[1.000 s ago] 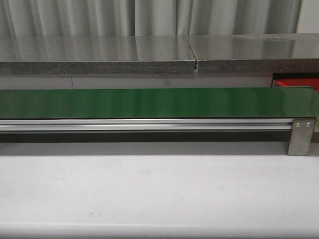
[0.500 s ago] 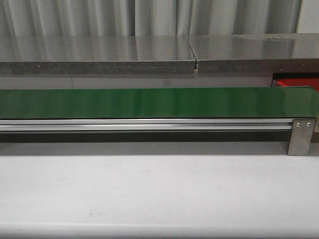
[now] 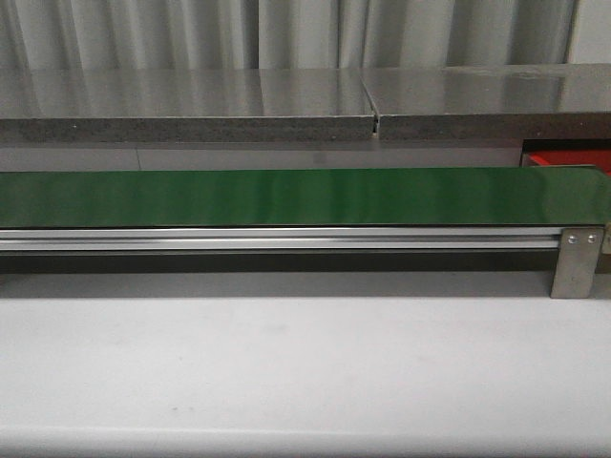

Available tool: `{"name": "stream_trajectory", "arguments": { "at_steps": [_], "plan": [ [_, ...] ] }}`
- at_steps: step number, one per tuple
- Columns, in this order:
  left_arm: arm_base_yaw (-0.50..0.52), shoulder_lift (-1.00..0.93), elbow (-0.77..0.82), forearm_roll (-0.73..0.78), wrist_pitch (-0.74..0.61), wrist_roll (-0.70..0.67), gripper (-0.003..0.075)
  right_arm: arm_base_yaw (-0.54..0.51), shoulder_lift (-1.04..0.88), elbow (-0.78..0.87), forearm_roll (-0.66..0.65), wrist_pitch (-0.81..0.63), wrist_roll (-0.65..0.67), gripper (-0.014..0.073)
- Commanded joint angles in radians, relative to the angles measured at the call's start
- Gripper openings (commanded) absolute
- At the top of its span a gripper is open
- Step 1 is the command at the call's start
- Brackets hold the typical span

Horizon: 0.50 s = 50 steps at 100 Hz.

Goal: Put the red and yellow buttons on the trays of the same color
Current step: 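Move the left gripper over a red button in the button cluster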

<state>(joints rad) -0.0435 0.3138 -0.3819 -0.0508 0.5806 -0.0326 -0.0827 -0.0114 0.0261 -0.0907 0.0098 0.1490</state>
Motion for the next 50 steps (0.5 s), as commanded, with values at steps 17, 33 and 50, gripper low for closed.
{"name": "stream_trajectory", "arguments": {
  "at_steps": [17,33,50],
  "plan": [
    [0.003,0.264,-0.123,-0.002,-0.044,-0.008,-0.0014,-0.002,-0.017,-0.022,-0.008,-0.075,-0.005,-0.0074],
    [0.003,0.403,-0.172,-0.006,-0.030,-0.008,0.0232,-0.002,-0.017,-0.022,-0.008,-0.075,-0.005,-0.0074],
    [0.003,0.482,-0.219,-0.006,-0.032,-0.008,0.0580,-0.002,-0.017,-0.022,-0.008,-0.075,-0.005,-0.0074]
  ]
}}
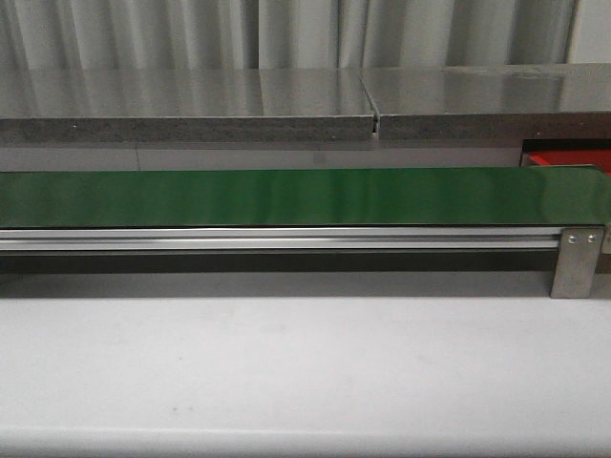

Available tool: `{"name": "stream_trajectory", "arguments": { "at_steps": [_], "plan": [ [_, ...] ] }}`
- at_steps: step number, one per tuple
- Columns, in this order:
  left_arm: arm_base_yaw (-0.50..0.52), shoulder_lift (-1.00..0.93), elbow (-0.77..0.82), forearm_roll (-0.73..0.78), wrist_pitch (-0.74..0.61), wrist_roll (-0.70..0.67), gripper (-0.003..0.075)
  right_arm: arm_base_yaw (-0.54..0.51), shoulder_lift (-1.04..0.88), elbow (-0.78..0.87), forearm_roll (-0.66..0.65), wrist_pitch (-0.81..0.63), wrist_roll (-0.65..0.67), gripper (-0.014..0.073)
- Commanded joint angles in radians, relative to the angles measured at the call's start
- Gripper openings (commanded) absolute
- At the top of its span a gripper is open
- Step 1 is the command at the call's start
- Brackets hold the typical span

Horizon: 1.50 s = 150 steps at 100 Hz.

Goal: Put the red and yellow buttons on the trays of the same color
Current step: 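Move the left gripper over a red button in the button cluster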

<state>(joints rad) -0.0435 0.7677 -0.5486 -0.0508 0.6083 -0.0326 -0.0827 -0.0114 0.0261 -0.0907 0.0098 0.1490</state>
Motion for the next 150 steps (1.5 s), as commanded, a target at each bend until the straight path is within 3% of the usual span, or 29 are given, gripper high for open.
{"name": "stream_trajectory", "arguments": {
  "at_steps": [1,30,57,108,150],
  "plan": [
    [0.003,0.033,-0.057,-0.006,-0.060,-0.008,0.0585,-0.002,-0.017,-0.022,-0.008,-0.075,-0.005,-0.0074],
    [0.033,0.143,-0.177,-0.004,-0.019,-0.126,0.0582,-0.002,-0.017,-0.022,-0.008,-0.075,-0.005,-0.0074],
    [0.226,0.283,-0.322,-0.072,0.188,-0.156,0.0549,-0.002,-0.017,-0.022,-0.008,-0.075,-0.005,-0.0074],
    [0.528,0.464,-0.427,-0.080,0.348,-0.154,0.0545,-0.002,-0.017,-0.022,-0.008,-0.075,-0.005,-0.0074],
    [0.551,0.673,-0.552,-0.064,0.366,-0.154,0.0545,-0.002,-0.017,-0.022,-0.008,-0.075,-0.005,-0.0074]
  ]
}}
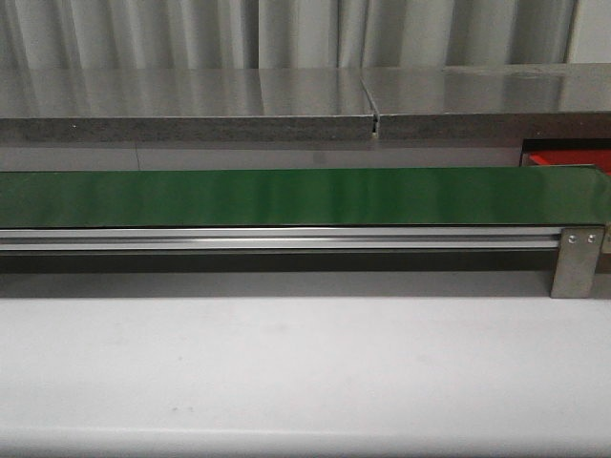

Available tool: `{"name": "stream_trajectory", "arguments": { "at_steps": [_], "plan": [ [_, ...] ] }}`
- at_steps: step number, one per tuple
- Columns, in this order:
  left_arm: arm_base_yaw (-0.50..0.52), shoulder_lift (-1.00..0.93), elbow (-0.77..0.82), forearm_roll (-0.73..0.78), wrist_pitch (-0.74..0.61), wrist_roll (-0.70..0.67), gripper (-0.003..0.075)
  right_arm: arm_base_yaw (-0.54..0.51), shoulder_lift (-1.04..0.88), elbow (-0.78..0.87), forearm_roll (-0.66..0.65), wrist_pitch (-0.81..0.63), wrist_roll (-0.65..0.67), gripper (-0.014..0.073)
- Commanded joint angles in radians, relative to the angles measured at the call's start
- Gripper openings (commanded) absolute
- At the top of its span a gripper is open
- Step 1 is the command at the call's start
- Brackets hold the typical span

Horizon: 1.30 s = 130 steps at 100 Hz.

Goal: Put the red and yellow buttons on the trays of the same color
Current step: 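Move the left gripper over a red button in the button cluster, then grasp the red mushroom button with the left gripper and lift it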

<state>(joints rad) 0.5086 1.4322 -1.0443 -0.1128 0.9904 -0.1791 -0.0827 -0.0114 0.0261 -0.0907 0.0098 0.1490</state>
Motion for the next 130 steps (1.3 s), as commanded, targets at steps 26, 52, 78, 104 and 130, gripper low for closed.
{"name": "stream_trajectory", "arguments": {
  "at_steps": [26,52,78,104,130],
  "plan": [
    [0.019,0.141,-0.136,0.004,-0.012,-0.008,0.0545,-0.002,-0.017,-0.022,-0.008,-0.075,-0.005,-0.0074],
    [0.027,0.249,-0.187,-0.005,-0.043,-0.008,0.0545,-0.002,-0.017,-0.022,-0.008,-0.075,-0.005,-0.0074],
    [0.027,0.354,-0.265,-0.003,-0.055,-0.008,0.0544,-0.002,-0.017,-0.022,-0.008,-0.075,-0.005,-0.0074],
    [0.027,0.408,-0.310,-0.003,-0.087,-0.008,0.0445,-0.002,-0.017,-0.022,-0.008,-0.075,-0.005,-0.0074],
    [0.027,0.408,-0.314,-0.003,-0.097,-0.008,0.0263,-0.002,-0.017,-0.022,-0.008,-0.075,-0.005,-0.0074]
  ]
}}
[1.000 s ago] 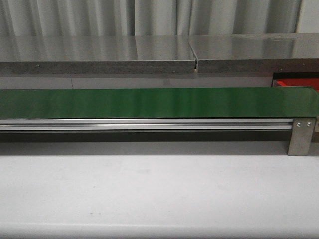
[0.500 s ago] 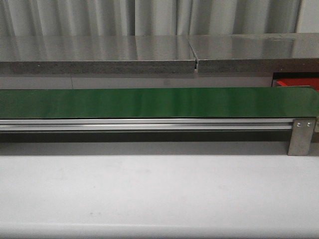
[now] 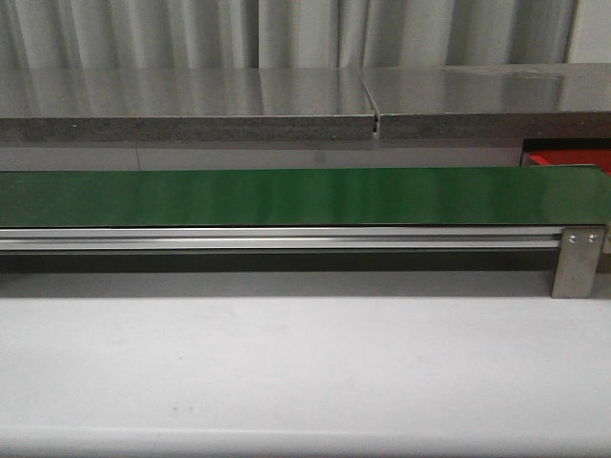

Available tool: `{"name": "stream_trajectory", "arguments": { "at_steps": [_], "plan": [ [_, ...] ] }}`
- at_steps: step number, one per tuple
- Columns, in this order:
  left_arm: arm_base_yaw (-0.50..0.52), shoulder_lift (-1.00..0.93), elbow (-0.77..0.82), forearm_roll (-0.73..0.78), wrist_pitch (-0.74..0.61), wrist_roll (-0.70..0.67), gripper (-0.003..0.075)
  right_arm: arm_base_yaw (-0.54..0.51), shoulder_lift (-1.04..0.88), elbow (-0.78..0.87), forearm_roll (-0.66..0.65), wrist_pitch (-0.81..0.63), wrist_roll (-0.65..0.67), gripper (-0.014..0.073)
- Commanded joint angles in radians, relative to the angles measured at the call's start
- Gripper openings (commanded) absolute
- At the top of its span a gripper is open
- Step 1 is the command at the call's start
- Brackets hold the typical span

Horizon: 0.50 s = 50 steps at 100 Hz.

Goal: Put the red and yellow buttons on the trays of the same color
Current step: 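Grasp the red mushroom button with the left gripper and lift it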

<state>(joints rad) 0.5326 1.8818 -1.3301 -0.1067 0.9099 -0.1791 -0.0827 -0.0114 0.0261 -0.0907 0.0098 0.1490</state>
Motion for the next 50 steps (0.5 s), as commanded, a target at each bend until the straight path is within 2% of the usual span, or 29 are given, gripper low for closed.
{"name": "stream_trajectory", "arguments": {
  "at_steps": [1,14,50],
  "plan": [
    [0.004,-0.042,-0.028,-0.009,-0.017,-0.008,0.0258,-0.002,-0.017,-0.022,-0.008,-0.075,-0.005,-0.0074],
    [0.004,-0.042,-0.028,-0.009,-0.017,-0.008,0.0203,-0.002,-0.017,-0.022,-0.008,-0.075,-0.005,-0.0074],
    [0.004,-0.167,-0.028,-0.007,0.049,0.012,0.0198,-0.002,-0.017,-0.022,-0.008,-0.075,-0.005,-0.0074]
  ]
}}
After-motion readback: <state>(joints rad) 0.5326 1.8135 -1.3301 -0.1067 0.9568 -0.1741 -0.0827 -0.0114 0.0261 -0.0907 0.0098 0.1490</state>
